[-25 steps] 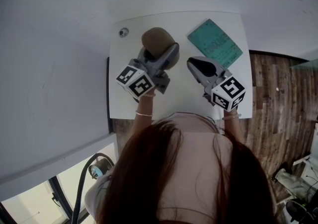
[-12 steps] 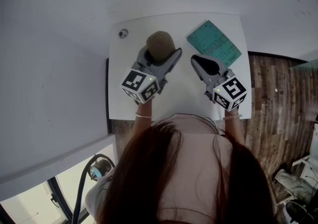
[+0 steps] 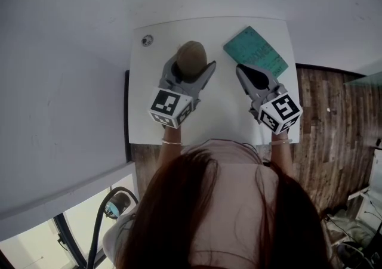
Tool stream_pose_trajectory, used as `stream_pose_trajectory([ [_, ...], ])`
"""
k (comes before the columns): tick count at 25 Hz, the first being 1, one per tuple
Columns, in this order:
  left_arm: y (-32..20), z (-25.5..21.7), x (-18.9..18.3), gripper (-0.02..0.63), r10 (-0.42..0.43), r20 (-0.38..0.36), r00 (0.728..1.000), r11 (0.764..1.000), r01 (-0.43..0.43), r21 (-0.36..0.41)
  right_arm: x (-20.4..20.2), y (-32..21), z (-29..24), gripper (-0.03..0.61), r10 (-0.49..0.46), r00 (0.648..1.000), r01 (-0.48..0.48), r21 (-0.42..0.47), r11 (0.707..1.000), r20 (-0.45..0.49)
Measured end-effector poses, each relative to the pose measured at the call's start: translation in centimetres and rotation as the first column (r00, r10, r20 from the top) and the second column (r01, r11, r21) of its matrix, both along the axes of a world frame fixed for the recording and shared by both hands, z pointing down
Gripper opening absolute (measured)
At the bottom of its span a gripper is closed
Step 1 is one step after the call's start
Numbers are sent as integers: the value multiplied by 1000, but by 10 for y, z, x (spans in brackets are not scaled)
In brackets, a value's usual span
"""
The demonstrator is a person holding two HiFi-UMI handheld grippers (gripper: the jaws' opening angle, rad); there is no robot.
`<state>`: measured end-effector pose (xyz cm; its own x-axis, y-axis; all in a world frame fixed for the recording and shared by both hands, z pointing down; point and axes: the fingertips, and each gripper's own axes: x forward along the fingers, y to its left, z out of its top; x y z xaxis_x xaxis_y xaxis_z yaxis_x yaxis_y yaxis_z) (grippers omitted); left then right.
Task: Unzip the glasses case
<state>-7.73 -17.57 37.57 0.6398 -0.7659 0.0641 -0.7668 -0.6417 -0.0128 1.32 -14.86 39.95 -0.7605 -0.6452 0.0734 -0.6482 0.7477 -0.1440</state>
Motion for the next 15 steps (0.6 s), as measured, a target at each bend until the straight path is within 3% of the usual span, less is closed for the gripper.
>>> stream_pose_trajectory([
  [8, 6, -1, -7, 296, -32, 88, 996, 999, 28, 42, 3, 3, -2, 5, 45, 999, -45, 3, 999, -29],
  [15, 12, 0, -13, 296, -45, 103, 994, 998, 40, 42, 5, 10, -5, 3, 85, 995, -85, 10, 996, -57],
])
